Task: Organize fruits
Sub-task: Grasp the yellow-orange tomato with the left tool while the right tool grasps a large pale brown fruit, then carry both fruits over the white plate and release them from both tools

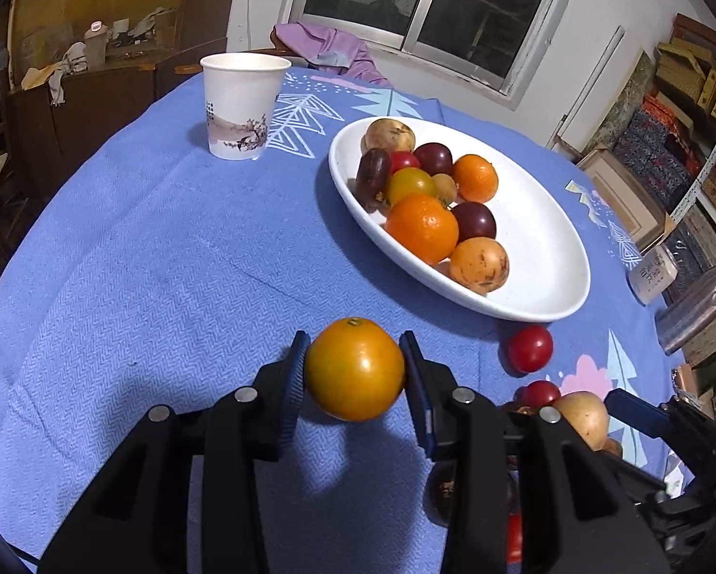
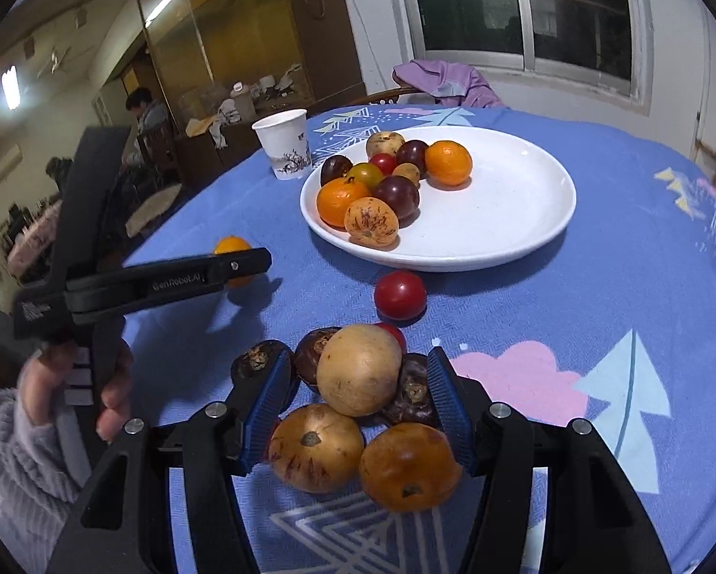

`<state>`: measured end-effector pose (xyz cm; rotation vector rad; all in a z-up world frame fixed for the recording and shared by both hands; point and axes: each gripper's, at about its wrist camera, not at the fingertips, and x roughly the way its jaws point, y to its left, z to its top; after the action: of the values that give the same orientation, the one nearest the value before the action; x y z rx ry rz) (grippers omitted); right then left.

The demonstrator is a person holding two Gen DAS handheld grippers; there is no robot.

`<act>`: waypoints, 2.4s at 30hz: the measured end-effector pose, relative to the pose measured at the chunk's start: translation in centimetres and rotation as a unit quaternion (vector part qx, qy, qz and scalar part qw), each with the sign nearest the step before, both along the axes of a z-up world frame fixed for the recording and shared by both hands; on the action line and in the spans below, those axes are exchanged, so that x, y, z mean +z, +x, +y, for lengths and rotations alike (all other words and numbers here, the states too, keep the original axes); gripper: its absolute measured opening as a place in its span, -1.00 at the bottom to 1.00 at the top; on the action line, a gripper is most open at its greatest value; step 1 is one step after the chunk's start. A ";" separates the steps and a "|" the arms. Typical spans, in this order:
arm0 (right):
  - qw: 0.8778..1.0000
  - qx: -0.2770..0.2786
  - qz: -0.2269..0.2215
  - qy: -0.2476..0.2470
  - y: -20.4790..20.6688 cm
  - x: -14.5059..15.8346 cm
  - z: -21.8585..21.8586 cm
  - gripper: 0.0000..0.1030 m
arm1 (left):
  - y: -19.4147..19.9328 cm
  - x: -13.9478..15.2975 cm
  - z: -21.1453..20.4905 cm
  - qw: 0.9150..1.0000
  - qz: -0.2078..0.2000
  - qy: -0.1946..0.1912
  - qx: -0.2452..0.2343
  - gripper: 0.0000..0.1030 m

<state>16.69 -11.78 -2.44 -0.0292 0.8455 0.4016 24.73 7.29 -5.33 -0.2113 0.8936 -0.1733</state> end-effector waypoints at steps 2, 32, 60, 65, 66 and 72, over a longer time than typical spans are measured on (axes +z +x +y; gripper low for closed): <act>0.999 0.003 -0.018 -0.036 -0.3 -0.2 0.6 0.07 | -0.1 0.0 -0.2 1.000 -0.001 0.003 -0.002 -0.27; 0.987 -0.120 -0.061 0.088 7.3 6.5 -9.8 -0.24 | 3.0 4.5 -12.7 0.993 -0.050 0.012 -0.105 -0.27; 0.988 -0.130 -0.022 0.080 13.4 1.9 -8.4 -0.24 | 5.8 1.8 -13.4 0.993 -0.047 0.047 -0.098 -0.27; 0.989 -0.126 -0.010 0.072 13.7 1.0 -7.9 -0.24 | 5.7 1.5 -13.8 0.992 -0.044 0.053 -0.104 -0.27; 0.990 -0.125 -0.008 0.071 13.8 0.8 -7.8 -0.24 | 5.7 1.4 -13.9 0.992 -0.044 0.053 -0.105 -0.27; 0.991 -0.117 0.000 0.065 13.8 0.3 -7.1 -0.24 | 5.7 1.4 -14.0 0.992 -0.044 0.055 -0.107 -0.25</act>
<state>30.54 -18.91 -2.15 0.1901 0.8109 0.2347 30.48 -6.72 -3.94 -0.0041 0.8345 -0.3284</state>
